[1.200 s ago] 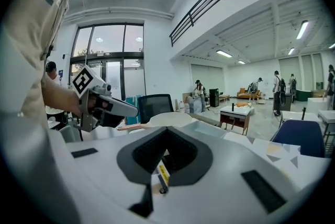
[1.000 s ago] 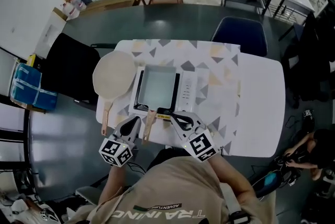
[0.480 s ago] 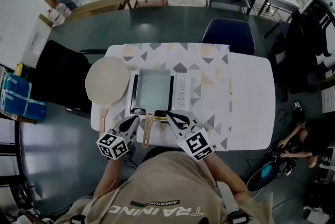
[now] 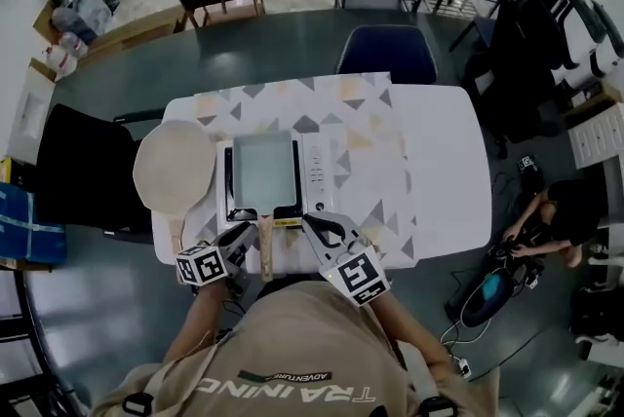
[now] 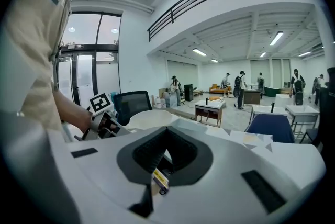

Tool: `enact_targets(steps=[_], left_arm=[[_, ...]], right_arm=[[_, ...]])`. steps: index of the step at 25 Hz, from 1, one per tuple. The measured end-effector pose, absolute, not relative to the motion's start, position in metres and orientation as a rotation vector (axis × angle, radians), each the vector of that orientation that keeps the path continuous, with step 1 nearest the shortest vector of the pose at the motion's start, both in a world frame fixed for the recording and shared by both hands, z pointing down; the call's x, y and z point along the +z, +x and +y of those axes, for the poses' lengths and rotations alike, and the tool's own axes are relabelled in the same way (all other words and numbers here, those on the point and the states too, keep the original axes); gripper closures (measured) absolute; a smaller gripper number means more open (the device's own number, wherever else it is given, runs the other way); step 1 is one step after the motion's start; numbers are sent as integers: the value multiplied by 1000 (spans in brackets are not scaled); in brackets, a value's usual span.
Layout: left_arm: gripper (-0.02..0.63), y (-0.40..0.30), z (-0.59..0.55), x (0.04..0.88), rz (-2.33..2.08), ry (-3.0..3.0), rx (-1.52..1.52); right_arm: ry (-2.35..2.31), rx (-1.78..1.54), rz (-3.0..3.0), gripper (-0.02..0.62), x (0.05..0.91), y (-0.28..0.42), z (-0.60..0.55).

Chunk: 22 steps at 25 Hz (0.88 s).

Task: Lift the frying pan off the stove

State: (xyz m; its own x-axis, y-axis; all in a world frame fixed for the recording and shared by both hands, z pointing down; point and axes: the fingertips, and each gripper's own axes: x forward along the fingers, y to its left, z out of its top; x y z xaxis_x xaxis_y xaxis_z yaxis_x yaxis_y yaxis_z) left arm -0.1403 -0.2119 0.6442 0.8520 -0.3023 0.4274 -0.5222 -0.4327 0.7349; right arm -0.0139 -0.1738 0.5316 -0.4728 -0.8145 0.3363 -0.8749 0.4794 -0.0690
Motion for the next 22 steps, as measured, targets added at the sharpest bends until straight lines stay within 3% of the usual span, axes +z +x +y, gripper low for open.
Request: enact_targets(steps=[9, 22], left_arm=[[468, -124, -200, 661, -287, 1733, 240], [437, -94, -196, 672, -108, 1572, 263]], right_arm=[[1548, 343, -2390, 594, 535, -24, -178], [1550, 399, -2366, 594, 554, -18, -185]])
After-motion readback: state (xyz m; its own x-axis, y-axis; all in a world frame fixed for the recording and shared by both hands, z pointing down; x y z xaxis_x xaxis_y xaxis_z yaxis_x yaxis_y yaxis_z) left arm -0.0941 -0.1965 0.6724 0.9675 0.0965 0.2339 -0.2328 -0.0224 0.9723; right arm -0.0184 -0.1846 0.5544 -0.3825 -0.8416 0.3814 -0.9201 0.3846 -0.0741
